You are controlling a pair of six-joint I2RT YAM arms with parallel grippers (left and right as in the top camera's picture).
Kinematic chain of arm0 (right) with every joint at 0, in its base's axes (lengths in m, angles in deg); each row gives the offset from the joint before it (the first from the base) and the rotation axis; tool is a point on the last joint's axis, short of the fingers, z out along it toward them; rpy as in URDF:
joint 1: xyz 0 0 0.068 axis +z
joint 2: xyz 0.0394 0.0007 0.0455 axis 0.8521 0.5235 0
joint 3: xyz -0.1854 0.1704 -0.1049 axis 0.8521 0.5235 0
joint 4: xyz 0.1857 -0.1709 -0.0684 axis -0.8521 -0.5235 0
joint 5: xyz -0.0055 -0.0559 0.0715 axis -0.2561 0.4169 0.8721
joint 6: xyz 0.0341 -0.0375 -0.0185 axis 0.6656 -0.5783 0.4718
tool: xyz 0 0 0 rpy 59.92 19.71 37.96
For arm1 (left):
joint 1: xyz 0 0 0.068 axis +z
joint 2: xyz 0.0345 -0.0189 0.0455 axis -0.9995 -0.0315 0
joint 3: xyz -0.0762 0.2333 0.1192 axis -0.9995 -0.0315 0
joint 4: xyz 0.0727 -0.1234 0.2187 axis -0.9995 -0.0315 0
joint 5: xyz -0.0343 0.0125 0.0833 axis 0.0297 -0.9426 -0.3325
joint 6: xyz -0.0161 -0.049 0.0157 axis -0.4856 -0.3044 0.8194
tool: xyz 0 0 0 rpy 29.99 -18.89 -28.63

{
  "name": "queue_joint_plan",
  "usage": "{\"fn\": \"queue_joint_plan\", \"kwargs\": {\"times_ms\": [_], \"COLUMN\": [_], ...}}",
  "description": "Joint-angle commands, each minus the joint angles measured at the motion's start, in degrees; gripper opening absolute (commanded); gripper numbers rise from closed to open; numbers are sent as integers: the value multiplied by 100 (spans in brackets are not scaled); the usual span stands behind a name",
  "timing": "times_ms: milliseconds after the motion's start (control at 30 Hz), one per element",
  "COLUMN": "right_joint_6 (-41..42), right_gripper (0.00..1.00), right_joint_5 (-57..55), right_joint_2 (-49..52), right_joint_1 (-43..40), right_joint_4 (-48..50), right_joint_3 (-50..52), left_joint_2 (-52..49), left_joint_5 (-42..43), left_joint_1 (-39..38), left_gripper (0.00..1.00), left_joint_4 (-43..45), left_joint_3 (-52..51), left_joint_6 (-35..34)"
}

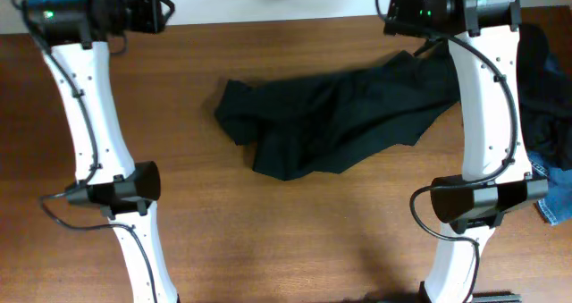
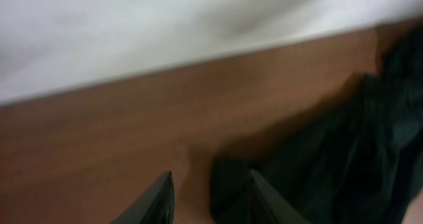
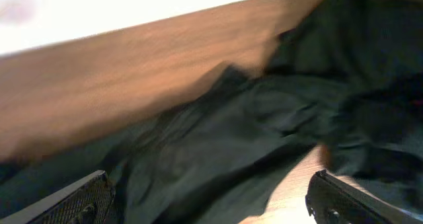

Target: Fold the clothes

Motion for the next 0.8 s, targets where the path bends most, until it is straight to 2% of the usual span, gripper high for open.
{"fn": "queue_joint_plan", "kwargs": {"times_ms": [0, 167, 267, 367, 533, 767], "right_joint_6": [-623, -686, -704, -706, -708, -859], "right_gripper": [99, 99, 99, 99, 99, 99], "right_joint_5": [1117, 1231, 1233, 1231, 1228, 1231], "right_joint_2": [-37, -37, -37, -37, -37, -37], "right_joint_1": [-9, -48, -107, -170, -249, -249], "right_joint_4": [-166, -337, -356, -367, -334, -328], "right_joint_3": [-98, -98, -98, -98, -98, -98], "left_joint_2": [140, 140, 140, 140, 140, 138], "left_joint_5": [-238, -238, -234, 122, 299, 212], "left_joint_1": [-221, -649, -863, -918, -918, -918], "left_gripper": [35, 35, 34, 34, 34, 34], "left_joint_4": [-188, -146, 221, 435, 584, 1556], "left_joint_3": [-560, -1799, -2704, -3292, -4166, -4977], "left_joint_6": [136, 138, 109, 92, 92, 90]}}
